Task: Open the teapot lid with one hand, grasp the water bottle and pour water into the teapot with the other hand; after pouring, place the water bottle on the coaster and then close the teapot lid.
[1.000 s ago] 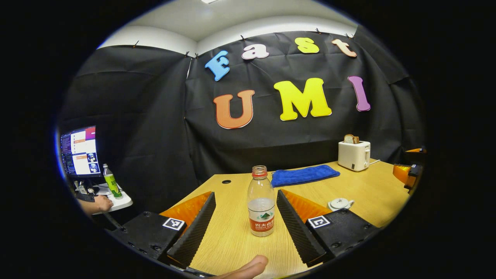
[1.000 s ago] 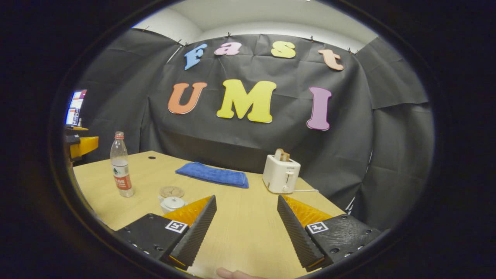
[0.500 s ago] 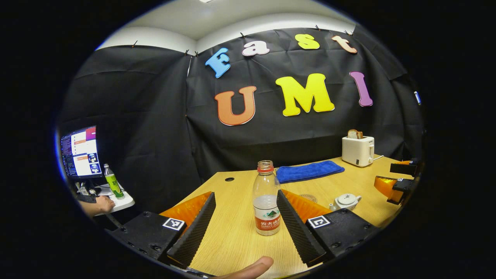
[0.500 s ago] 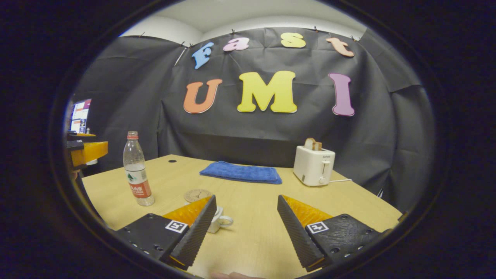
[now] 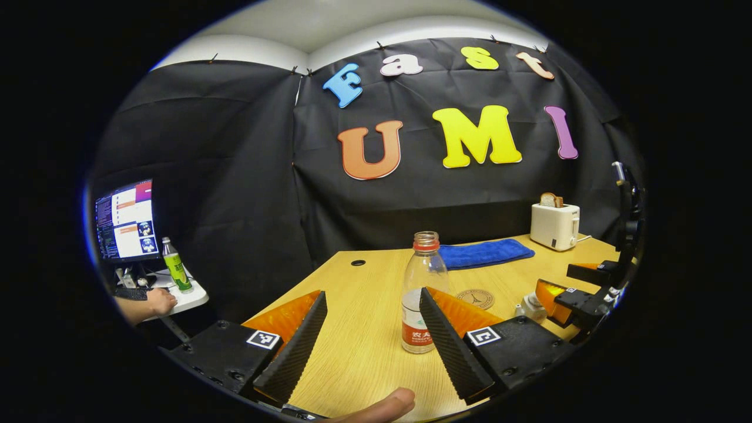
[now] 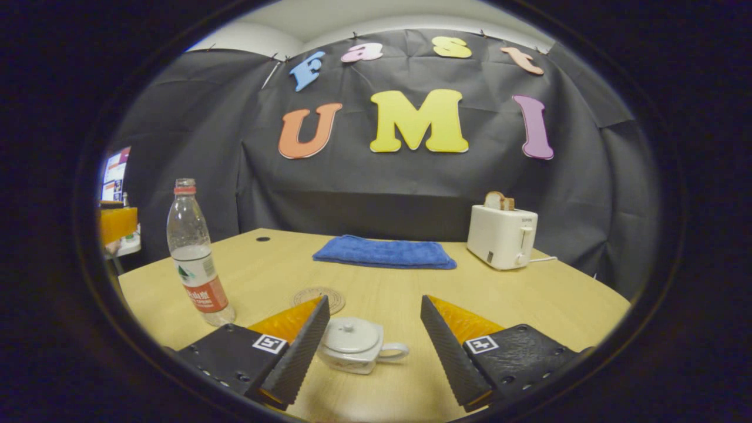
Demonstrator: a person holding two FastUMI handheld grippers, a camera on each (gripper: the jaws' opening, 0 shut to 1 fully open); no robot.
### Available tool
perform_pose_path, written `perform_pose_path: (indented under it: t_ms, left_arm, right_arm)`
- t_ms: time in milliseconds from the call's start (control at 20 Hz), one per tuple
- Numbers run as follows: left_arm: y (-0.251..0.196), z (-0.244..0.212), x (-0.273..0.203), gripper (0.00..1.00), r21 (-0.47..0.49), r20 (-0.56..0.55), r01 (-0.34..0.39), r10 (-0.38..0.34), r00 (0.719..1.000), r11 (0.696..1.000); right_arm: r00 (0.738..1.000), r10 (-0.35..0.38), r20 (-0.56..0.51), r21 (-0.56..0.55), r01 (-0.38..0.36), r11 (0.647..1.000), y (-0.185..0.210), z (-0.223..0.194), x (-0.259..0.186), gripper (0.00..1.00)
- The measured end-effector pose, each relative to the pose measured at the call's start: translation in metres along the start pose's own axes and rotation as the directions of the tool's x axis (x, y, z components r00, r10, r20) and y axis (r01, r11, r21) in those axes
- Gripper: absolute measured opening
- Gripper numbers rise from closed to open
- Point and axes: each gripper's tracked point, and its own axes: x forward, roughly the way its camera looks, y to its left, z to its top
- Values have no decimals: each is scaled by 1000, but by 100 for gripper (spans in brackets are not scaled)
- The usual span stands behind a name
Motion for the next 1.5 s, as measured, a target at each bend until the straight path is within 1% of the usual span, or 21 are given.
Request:
perform_pose_path:
  t_ms: [100, 150, 200, 250, 300, 350, 400, 450, 500, 550, 600, 700, 750, 800, 850, 900, 950, 1150, 1350, 1500]
  left_arm:
    - [-2, -1, 1, 99, -2, -5, 2, -2, 1000, 1000]
    - [0, -2, 0, 99, -6, -3, 4, -4, 1000, 1000]
    - [0, -1, 0, 99, -8, -2, 4, -4, 1000, 1000]
    - [0, -2, 0, 99, -12, -5, 6, -6, 1000, 1000]
    - [0, -3, 0, 99, -14, -6, 8, -8, 1000, 1000]
    - [0, -3, 1, 99, -12, -8, 9, -10, 1000, 1000]
    - [1, -3, 1, 99, -10, -10, 9, -9, 1000, 1000]
    - [0, -3, 1, 99, -12, -11, 9, -9, 1000, 1000]
    - [0, -4, 2, 99, -16, -11, 12, -12, 1000, 1000]
    - [0, -4, 2, 99, -18, -12, 12, -12, 1000, 1000]
    - [2, -5, 3, 99, -23, -13, 4, -4, 1000, 1000]
    - [3, -9, 5, 99, -35, -26, -6, 5, 1000, 999]
    - [1, -10, 6, 99, -43, -32, 0, -2, 1000, 999]
    - [1, -11, 7, 99, -48, -38, 2, -4, 999, 999]
    - [2, -12, 7, 99, -49, -41, -2, 0, 999, 999]
    - [4, -11, 6, 99, -51, -36, -10, 8, 999, 999]
    - [0, -10, 8, 99, -62, -25, 2, -4, 1000, 998]
    - [-15, -17, 17, 99, -121, -17, 86, -88, 996, 989]
    - [-22, -29, 28, 99, -97, -8, 121, -122, 992, 988]
    - [-33, -34, 32, 99, -62, 6, 161, -161, 987, 985]
  right_arm:
    - [1000, -10, 2, -35, 10, 999, 8, -4, 5, 92]
    - [1000, -27, -5, -49, 27, 998, 7, -6, 7, 84]
    - [1000, -27, -3, -36, 27, 999, 9, -7, 8, 71]
    - [1000, -24, -2, -22, 24, 999, 12, -7, 8, 65]
    - [1000, -26, -5, -21, 26, 999, 13, -8, 9, 51]
    - [1000, -21, -5, -22, 21, 1000, 15, -9, 10, 54]
    - [1000, -13, -7, -14, 13, 1000, 17, -10, 11, 49]
    - [1000, -1, -10, -2, 1, 1000, 20, -10, 11, 39]
    - [1000, 3, -15, 8, -3, 1000, 20, -12, 10, 35]
    - [1000, 14, -18, 13, -13, 1000, 21, -12, 11, 26]
    - [1000, 18, -14, 17, -18, 1000, 22, -12, 12, 22]
    - [999, 30, -18, 34, -29, 999, 21, -13, 12, 23]
    - [999, 37, -18, 37, -36, 999, 21, -12, 13, 28]
    - [1000, 10, -16, 33, -10, 999, 12, -13, 16, 24]
    - [1000, 11, -22, 27, -10, 1000, 13, -11, 15, 6]
    - [1000, 13, -18, 18, -13, 1000, 15, -9, 20, 9]
    - [1000, 16, -14, 24, -16, 1000, 16, -12, 20, 1]
    - [999, 36, 3, 36, -36, 999, 16, -6, 17, 0]
    - [999, 36, 16, 35, -36, 999, 14, 0, 6, 0]
    - [999, 18, 49, 19, -19, 1000, 6, 7, -5, 0]
